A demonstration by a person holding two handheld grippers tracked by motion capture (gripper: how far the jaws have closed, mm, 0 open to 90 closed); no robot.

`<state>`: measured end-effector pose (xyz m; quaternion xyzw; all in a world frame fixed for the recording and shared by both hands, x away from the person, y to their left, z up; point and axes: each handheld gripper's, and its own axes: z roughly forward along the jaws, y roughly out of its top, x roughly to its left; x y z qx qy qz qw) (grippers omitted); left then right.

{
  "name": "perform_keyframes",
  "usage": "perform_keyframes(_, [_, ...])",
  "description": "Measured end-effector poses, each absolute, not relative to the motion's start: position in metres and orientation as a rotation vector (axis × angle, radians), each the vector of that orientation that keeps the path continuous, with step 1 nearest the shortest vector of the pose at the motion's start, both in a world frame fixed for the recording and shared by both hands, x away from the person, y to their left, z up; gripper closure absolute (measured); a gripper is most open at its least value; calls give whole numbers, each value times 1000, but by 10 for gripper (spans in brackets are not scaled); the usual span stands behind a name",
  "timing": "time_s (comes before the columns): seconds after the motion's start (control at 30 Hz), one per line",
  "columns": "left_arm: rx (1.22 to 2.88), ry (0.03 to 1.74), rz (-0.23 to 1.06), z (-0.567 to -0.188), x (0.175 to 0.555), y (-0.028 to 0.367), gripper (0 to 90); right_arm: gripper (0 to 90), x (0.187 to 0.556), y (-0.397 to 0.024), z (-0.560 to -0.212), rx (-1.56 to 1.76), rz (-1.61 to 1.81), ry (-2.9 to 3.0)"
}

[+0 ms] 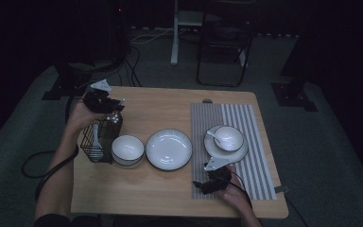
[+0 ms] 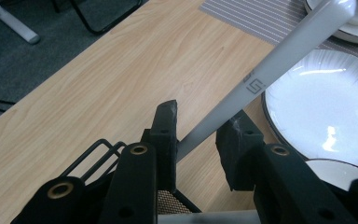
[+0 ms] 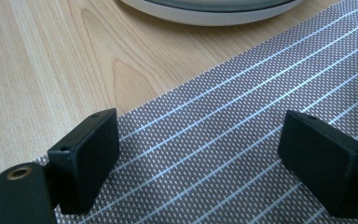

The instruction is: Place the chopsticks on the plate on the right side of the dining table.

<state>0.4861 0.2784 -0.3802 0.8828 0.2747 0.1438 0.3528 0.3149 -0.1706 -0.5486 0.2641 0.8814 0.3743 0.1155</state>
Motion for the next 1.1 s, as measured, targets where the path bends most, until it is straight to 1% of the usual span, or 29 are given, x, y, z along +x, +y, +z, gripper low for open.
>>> perform_keyframes(0.27, [2263,716,438,-378,482,284,726,125,315,-171,-549,774,1096,2582])
perform_keyframes(0.63, [2231,698,589,-368,476,284,782,125,315,-171,-549,774,1097,2582])
perform_keyframes(0.9, [2244,679,707,-359,474,278,823,125,315,-171,-549,774,1097,2582])
perform_keyframes(1.1, [2233,684,766,-353,472,277,845,125,315,-171,-549,774,1097,2582])
